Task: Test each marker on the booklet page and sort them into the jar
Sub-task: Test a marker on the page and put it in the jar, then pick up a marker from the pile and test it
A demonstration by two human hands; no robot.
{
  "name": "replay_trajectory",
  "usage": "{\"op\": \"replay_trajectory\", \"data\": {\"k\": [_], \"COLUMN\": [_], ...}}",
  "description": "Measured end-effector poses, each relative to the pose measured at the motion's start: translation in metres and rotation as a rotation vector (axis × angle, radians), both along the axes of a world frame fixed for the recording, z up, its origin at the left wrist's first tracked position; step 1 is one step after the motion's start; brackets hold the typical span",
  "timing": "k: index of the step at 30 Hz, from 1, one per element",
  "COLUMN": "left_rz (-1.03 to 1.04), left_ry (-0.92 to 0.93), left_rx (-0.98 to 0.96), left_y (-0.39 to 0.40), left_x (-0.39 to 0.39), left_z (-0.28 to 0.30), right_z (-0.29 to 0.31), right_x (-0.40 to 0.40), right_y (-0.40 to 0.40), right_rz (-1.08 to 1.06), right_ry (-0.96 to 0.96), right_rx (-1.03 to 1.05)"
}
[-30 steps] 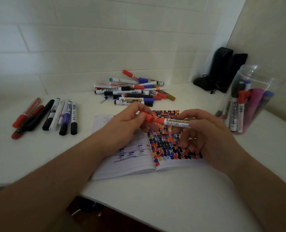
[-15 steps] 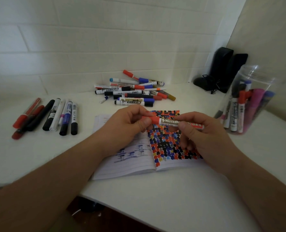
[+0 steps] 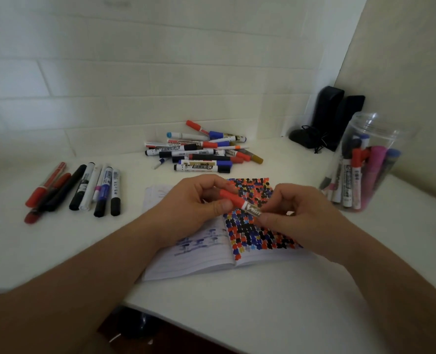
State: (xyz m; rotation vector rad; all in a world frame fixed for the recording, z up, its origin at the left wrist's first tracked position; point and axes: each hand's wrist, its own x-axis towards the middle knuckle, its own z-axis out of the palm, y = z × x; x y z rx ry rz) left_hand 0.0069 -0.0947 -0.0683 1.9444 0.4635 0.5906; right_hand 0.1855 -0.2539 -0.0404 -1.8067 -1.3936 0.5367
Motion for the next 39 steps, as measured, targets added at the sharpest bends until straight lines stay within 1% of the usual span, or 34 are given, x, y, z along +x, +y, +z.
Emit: {"op": "replay_trajectory", "data": {"k": [2,4,5,7,10,11,12,14,15,16,17,19,21,22,23,25,29,31,35,37,39], "left_rz": [0.004,0.038,0.059,0.069,0.007,-0.033,-0.083,-0.144,-0.147,-0.137,-0.116,-0.024,0.130,0.192,0.222,0.237,0.242,0.241,0.243,0.245,0.246], "left_ry": [0.003,0.023,0.047,0.145,0.301,0.347,0.401,0.474,0.493,0.502,0.508,0.533,0.542,0.518,0.495,0.448,0.430,0.430,0.440,0.443,0.442], "left_rx": [-0.020,-0.016,0.022,0.167,0.396,0.408,0.368,0.227,0.197,0.221,0.292,0.522,0.755,0.837,0.872,0.870,0.848,0.842,0.836,0.835,0.832], "left_y": [-0.002,-0.001,0.000,0.003,0.010,0.014,0.018,0.026,0.029,0.031,0.032,0.030,0.026,0.024,0.023,0.025,0.028,0.028,0.029,0.029,0.029], "left_x": [0.001,0.001,0.002,0.007,0.016,0.019,0.022,0.027,0.030,0.035,0.041,0.050,0.052,0.051,0.051,0.049,0.049,0.050,0.051,0.051,0.051], "left_z": [0.004,0.003,0.001,-0.006,-0.010,-0.008,-0.004,0.008,0.012,0.014,0.015,0.009,-0.007,-0.015,-0.022,-0.028,-0.030,-0.031,-0.032,-0.032,-0.032], "right_z": [0.004,0.012,0.018,0.032,0.063,0.076,0.090,0.114,0.124,0.132,0.138,0.144,0.142,0.140,0.138,0.132,0.112,0.102,0.097,0.096,0.097], "right_x": [0.000,0.007,0.012,0.026,0.043,0.050,0.057,0.073,0.082,0.092,0.103,0.123,0.138,0.144,0.148,0.153,0.163,0.168,0.170,0.166,0.163], "right_y": [-0.002,-0.007,-0.011,-0.022,-0.037,-0.042,-0.048,-0.056,-0.059,-0.060,-0.060,-0.055,-0.049,-0.047,-0.045,-0.044,-0.041,-0.042,-0.047,-0.048,-0.047], "right_rz": [0.037,0.025,-0.004,-0.043,-0.123,-0.188,-0.262,-0.385,-0.440,-0.492,-0.538,-0.581,-0.585,-0.591,-0.594,-0.592,-0.596,-0.601,-0.631,-0.598,-0.589], "right_ry": [0.034,0.181,0.258,0.352,0.457,0.456,0.414,0.252,0.166,0.084,0.012,-0.079,-0.142,-0.173,-0.206,-0.317,-0.652,-0.742,-0.815,-0.788,-0.720], "right_rx": [-0.025,0.082,0.166,0.320,0.542,0.613,0.672,0.735,0.744,0.741,0.725,0.671,0.635,0.619,0.594,0.507,0.254,0.120,0.006,-0.038,0.007]}}
